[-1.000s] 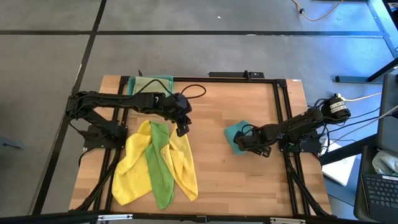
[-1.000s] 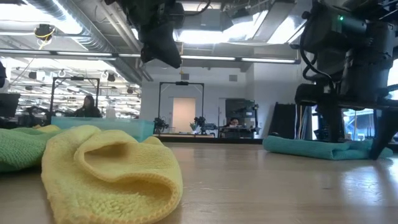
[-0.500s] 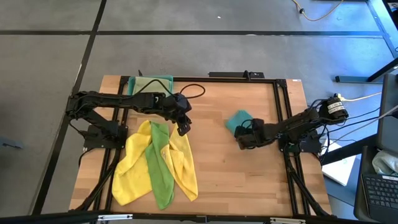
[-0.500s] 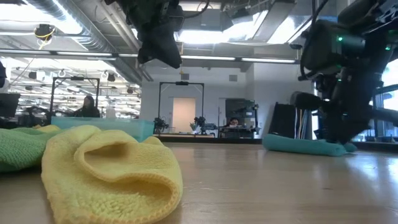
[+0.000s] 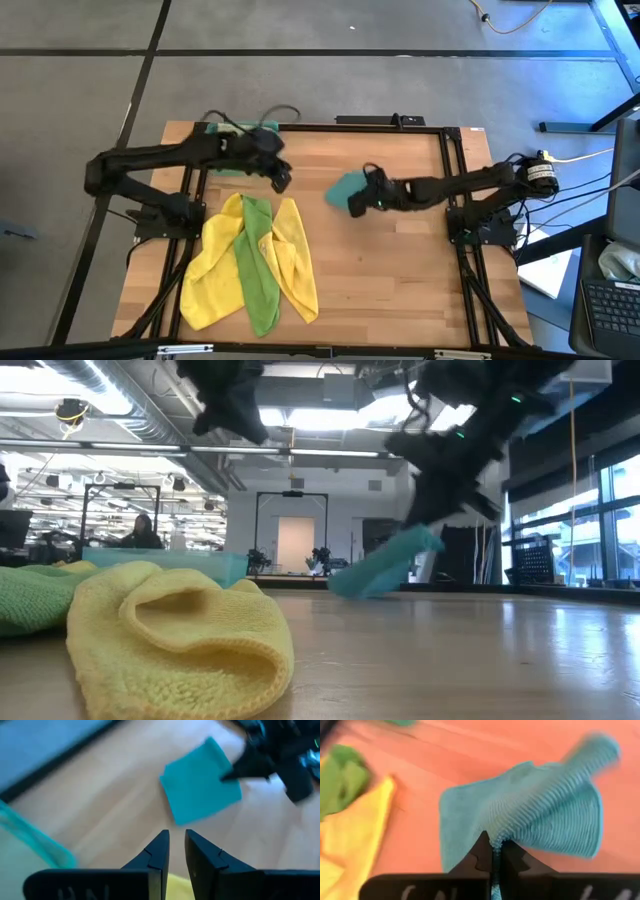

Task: Fold microfiber towels
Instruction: Stack the folded blue microfiber cloth on top of the light green microfiber cloth in the blue bin

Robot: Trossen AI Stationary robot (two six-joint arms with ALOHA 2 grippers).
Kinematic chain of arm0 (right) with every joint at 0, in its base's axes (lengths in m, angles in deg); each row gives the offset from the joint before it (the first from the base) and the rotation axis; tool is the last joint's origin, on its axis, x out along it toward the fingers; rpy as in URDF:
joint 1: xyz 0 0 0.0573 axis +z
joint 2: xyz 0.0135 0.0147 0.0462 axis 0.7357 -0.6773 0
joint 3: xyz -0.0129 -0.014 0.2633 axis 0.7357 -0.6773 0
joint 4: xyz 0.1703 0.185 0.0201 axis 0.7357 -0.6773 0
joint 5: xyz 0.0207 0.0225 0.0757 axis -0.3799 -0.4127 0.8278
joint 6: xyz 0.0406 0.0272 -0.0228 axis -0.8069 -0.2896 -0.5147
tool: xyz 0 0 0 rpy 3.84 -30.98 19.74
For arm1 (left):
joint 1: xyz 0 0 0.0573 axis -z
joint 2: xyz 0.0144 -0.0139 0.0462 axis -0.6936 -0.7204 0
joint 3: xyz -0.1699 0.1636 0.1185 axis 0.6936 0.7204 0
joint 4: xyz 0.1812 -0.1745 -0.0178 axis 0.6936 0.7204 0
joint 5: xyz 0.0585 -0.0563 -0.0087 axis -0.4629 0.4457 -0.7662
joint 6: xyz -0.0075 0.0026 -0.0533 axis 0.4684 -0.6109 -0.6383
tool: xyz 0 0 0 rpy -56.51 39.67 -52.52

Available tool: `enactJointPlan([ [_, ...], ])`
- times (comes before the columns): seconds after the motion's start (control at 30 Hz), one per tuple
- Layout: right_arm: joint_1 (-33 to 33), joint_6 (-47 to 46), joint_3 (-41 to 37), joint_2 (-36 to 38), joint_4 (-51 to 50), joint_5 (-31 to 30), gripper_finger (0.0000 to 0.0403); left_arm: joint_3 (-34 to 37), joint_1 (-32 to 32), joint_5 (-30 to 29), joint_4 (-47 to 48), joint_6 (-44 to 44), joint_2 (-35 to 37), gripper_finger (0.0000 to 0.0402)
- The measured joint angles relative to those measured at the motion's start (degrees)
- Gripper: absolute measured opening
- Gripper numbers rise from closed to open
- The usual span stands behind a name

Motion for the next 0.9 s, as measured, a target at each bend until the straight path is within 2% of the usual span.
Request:
enactJointPlan([
  [0.17,-6.30,9.29,6.32,-0.01,0.28,6.32,0.0006,0.00,-2.82,1.90,0.24,4.95,3.27,0.0056],
  [0.33,-11.67,8.75,10.30,-0.01,0.29,11.03,0.0006,0.02,1.17,3.32,-7.70,16.75,3.82,0.0083],
  [0.47,-15.41,1.59,12.27,0.01,0.58,16.62,0.0006,0.00,7.07,-1.67,-15.01,32.43,3.34,0.0113],
  [0.57,-17.40,-6.08,12.88,0.03,2.03,19.74,0.0006,-0.04,9.89,-7.07,-15.89,41.55,2.06,0.0138],
  [0.73,-19.62,-17.71,12.92,0.05,8.46,24.16,0.0006,0.04,11.80,-9.40,-16.00,48.36,-1.80,0.0179],
  [0.9,-20.45,-22.20,13.01,0.05,13.19,29.12,0.0008,0.03,12.14,-12.27,-16.06,54.87,-5.41,0.0200],
])
